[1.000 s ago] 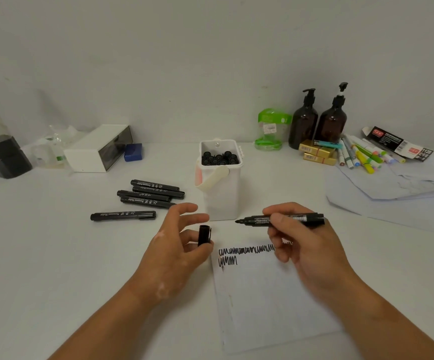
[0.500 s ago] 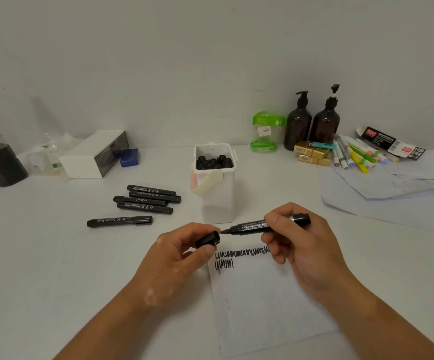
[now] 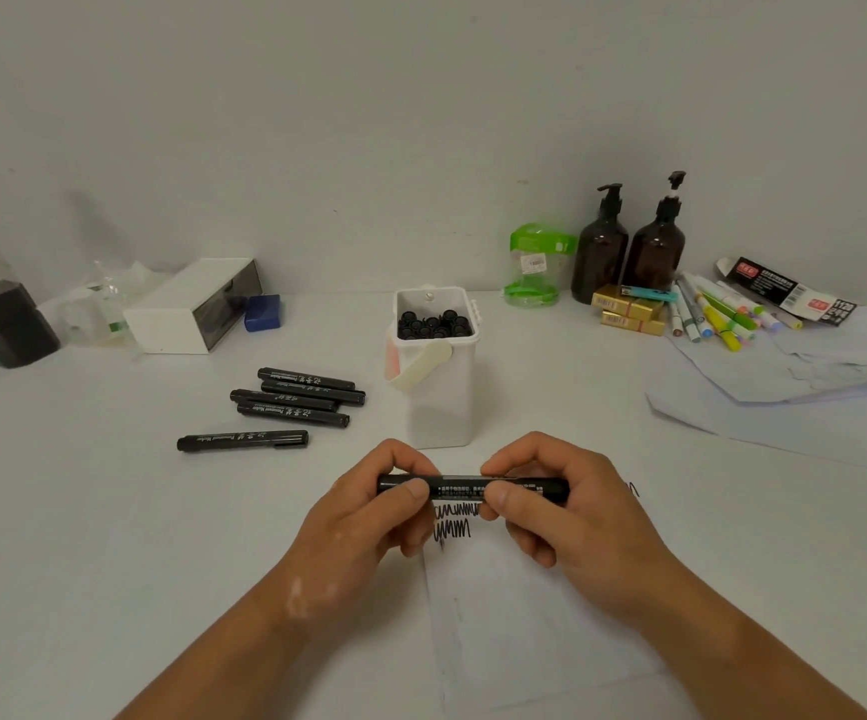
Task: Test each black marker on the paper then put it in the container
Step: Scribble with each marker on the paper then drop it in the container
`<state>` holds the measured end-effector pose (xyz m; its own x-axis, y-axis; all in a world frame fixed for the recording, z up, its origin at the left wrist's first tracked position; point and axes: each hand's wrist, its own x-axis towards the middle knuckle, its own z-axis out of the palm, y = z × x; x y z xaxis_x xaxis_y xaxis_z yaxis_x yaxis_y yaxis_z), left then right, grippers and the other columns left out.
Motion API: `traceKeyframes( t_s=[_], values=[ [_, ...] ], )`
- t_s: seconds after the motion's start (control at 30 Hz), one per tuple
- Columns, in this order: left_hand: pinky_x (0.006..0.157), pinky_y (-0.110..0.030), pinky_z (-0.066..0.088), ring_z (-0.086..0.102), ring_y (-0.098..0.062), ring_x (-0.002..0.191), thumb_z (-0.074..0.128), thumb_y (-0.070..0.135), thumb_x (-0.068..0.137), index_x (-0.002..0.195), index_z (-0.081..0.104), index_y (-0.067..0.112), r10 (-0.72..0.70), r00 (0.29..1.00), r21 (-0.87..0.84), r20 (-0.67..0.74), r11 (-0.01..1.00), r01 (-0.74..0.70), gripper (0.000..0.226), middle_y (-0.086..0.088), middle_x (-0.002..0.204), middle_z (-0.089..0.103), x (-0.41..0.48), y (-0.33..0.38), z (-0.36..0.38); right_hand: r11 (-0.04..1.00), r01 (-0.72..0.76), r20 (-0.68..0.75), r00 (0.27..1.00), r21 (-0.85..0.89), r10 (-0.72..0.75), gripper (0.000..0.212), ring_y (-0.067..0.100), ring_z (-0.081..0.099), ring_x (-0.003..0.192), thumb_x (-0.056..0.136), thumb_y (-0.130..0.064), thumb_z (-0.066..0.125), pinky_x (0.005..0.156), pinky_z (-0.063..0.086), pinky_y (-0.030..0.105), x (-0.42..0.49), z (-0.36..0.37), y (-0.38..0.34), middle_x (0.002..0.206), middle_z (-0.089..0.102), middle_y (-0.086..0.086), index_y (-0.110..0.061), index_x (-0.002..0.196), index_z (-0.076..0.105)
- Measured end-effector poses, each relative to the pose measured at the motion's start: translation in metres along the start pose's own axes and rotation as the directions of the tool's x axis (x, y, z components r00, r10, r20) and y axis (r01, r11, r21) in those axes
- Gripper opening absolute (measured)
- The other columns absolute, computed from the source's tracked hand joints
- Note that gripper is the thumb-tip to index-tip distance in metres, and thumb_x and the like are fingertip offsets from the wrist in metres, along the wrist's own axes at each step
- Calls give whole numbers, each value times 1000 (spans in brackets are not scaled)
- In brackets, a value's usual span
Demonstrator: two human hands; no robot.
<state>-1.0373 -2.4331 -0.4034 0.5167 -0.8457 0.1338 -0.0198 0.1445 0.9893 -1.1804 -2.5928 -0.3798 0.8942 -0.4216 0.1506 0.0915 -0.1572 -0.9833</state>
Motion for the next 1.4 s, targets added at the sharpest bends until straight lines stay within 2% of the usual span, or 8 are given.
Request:
traceKeyframes(
  t_s=[0.17,0.27,0.5,0.9,0.97,1.07,1.27,1.4],
  values=[
    [61,-47,30,41,-23,62,69,32,81,96,58,18,14,1000,125,16,992,-16,23,1,63,51,-2,-3,1,995,35,-36,999,-91,-39,11,4,48,47,75,-27,77,49,38,15,0,3,1,58,61,-11,-28,82,69],
    [61,-44,31,42,-20,61,70,31,81,94,56,20,17,1000,139,15,990,-19,22,5,65,54,-3,-2,5,994,47,-73,996,-94,-54,11,5,46,46,72,-26,78,48,38,17,0,3,-1,55,59,-10,-27,79,69],
    [61,-33,41,44,-20,60,65,24,73,86,57,21,51,997,104,-55,994,-45,16,-1,65,52,-6,-1,15,994,49,-132,989,-95,-62,12,8,43,46,67,-27,77,48,37,21,0,5,-2,52,56,-8,-26,75,67],
    [59,-32,43,43,-18,56,62,11,76,82,57,19,61,994,60,-89,997,-56,11,3,60,49,-6,0,20,991,69,-165,982,-117,-88,12,6,46,45,66,-27,77,47,39,18,-2,9,-4,51,57,-9,-27,73,67],
    [59,-30,43,42,-19,57,64,15,74,83,57,19,59,995,44,-79,997,-55,12,0,61,48,-7,-1,21,992,61,-164,983,-107,-78,12,7,45,46,66,-27,77,48,39,20,-1,8,-4,51,56,-9,-27,72,67],
    [63,-32,43,44,-20,60,68,22,74,87,58,20,36,998,18,-48,999,-36,16,-3,65,50,-5,-3,20,993,49,-140,988,-110,-64,12,9,44,49,66,-27,77,51,38,25,2,3,-5,53,55,-8,-26,74,68],
    [72,-49,45,52,-27,67,75,32,78,96,62,16,101,987,41,-122,994,-97,28,-10,69,57,-1,2,7,991,91,-101,990,-99,-101,13,3,55,56,75,-26,69,58,44,16,1,6,-5,63,64,-15,-36,83,73],
    [67,-35,49,54,-20,63,78,24,72,96,70,14,104,980,-126,-169,984,-126,28,-1,65,54,-1,6,8,997,66,-89,994,-45,-70,17,7,65,69,69,-33,77,68,51,18,0,11,-5,77,74,-6,-36,86,78]
  ],
)
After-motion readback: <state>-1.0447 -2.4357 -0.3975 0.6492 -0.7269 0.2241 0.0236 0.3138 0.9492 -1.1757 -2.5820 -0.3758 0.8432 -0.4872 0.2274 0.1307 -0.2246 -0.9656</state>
